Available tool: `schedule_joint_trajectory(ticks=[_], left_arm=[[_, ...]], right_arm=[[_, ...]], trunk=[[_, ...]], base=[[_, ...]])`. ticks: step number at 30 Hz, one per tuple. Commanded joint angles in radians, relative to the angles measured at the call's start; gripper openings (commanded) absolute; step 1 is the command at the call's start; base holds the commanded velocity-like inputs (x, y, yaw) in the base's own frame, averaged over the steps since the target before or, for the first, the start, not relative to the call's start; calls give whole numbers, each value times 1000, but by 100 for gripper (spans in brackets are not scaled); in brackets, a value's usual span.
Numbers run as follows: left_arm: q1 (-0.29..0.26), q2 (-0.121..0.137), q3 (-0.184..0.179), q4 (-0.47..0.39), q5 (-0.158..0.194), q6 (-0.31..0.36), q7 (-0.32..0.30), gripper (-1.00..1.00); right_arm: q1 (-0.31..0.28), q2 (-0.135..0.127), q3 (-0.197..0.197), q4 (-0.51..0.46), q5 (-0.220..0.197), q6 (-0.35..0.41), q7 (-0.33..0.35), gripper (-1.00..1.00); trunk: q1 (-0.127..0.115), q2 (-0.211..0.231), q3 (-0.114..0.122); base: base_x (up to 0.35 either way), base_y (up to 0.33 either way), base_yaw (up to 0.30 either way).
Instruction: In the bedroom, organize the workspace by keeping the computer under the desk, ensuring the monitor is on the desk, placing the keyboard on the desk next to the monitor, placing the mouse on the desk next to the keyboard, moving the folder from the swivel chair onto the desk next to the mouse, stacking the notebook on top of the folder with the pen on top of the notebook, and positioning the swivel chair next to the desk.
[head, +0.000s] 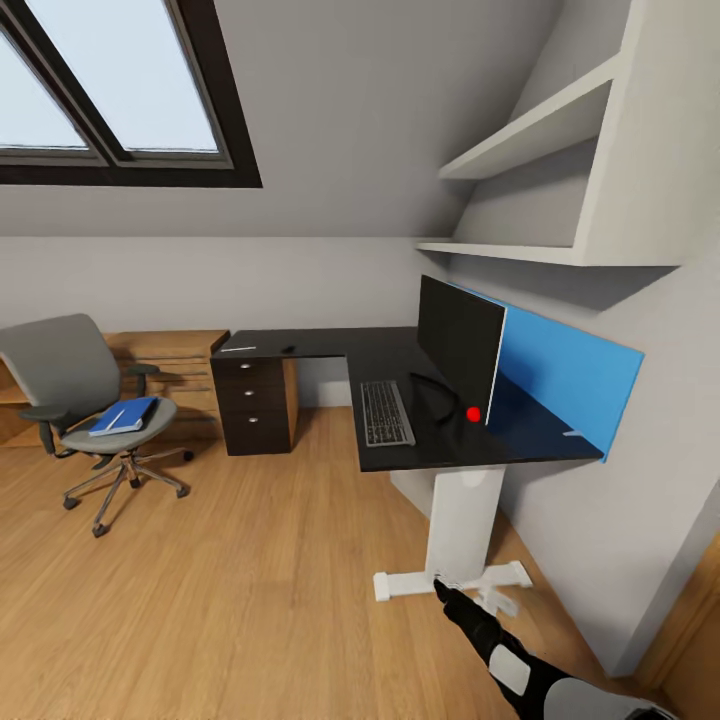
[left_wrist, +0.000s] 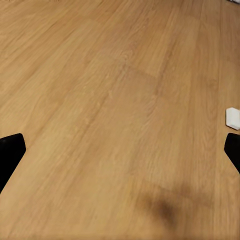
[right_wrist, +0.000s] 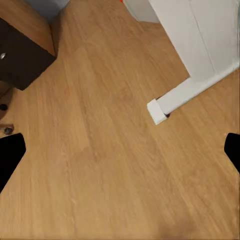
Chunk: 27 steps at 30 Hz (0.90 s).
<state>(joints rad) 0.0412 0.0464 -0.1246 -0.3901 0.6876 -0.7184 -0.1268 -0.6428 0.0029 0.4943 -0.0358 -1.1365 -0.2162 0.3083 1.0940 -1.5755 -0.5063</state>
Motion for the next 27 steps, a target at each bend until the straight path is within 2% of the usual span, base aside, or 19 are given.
schedule_joint_trajectory(ticks=[1, 5, 9, 16, 20, 27], left_arm=[[0, 1, -6, -1, 10, -3, -5, 100], [0, 1, -4, -1, 10, -7, -7, 100], [0, 1, -2, -3, 11, -8, -7, 100], [0, 3, -1, -4, 13, -7, -3, 100], [0, 5, 3, -3, 15, -2, 0, 100], [0, 7, 8, -4, 17, 5, 3, 100]], right_arm=[[0, 5, 7, 13, 12, -22, 5, 100], [10, 16, 6, 39, 83, -70, 4, 100], [28, 18, 5, 50, 117, -90, -4, 100], [45, 10, 4, 56, 136, -106, -110, 100], [51, 6, 5, 57, 139, -133, -172, 100], [70, 3, 5, 57, 143, -158, -196, 100]], trunk=[[0, 0, -1], [0, 0, -1], [0, 0, -1], [0, 0, -1], [-15, 28, 12], [-42, 77, 34]], base=[[-6, -4, 0], [-4, -2, 0], [-2, -1, 0], [0, 0, 0], [0, 0, 0], [0, 0, 0]])
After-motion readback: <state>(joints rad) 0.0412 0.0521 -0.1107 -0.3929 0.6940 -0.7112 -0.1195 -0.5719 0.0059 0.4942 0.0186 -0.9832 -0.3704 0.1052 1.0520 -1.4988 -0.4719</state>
